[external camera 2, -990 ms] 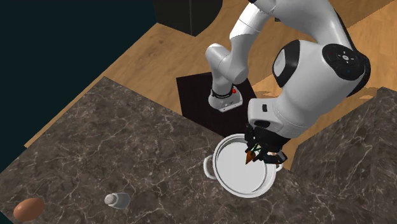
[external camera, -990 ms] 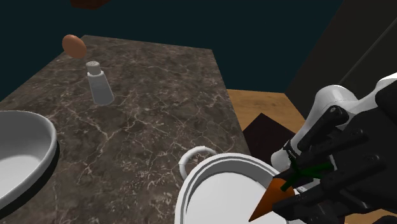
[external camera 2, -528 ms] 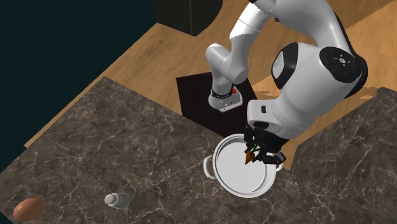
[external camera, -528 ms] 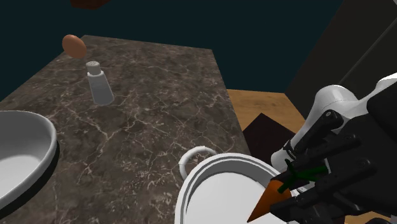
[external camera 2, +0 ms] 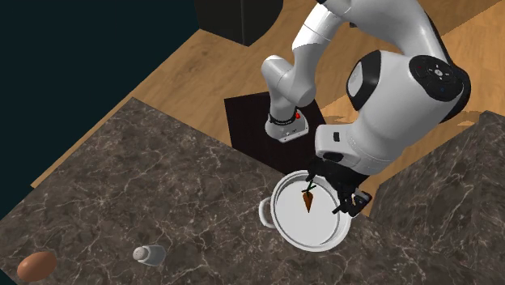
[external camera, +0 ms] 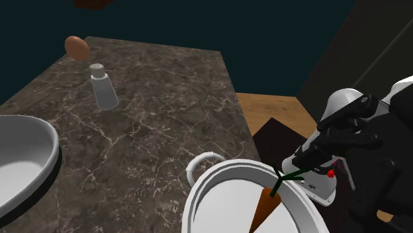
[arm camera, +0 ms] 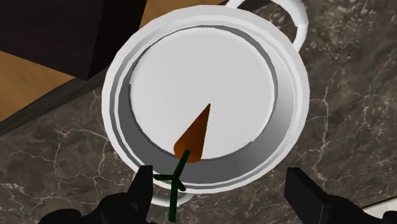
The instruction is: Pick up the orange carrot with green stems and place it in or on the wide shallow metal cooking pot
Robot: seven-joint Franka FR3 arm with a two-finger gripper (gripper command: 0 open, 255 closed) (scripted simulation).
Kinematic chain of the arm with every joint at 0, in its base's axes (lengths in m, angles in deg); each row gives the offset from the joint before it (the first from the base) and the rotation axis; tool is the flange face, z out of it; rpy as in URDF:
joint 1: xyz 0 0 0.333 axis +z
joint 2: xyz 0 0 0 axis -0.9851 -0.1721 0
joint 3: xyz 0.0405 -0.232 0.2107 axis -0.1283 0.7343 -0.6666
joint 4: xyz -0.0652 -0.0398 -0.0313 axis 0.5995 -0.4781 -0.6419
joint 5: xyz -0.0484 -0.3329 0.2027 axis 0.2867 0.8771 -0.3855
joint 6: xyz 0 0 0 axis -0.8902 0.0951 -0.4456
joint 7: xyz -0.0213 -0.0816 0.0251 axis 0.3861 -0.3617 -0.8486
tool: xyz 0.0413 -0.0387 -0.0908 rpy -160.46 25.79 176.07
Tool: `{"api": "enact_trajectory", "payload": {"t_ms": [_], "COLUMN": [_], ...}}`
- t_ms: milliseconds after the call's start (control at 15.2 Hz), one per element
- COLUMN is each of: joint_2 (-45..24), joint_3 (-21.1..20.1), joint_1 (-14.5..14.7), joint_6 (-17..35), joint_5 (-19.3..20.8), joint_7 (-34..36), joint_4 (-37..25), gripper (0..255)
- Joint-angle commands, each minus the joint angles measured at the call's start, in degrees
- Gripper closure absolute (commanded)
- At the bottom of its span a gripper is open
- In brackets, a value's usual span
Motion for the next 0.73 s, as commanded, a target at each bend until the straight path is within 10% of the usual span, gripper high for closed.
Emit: {"api": "enact_trajectory", "payload": {"t_ms": [0, 660], "joint_2": [-0.05, -0.29], "joint_3": [0.56, 1.19], "joint_1": [-0.04, -0.17], "joint_6": [-2.94, -6.29], "joint_5": [0.34, 0.77], "joint_7": [0.27, 0.53], "joint_4": [-2.94, -6.45], "gripper": [0, 0]}}
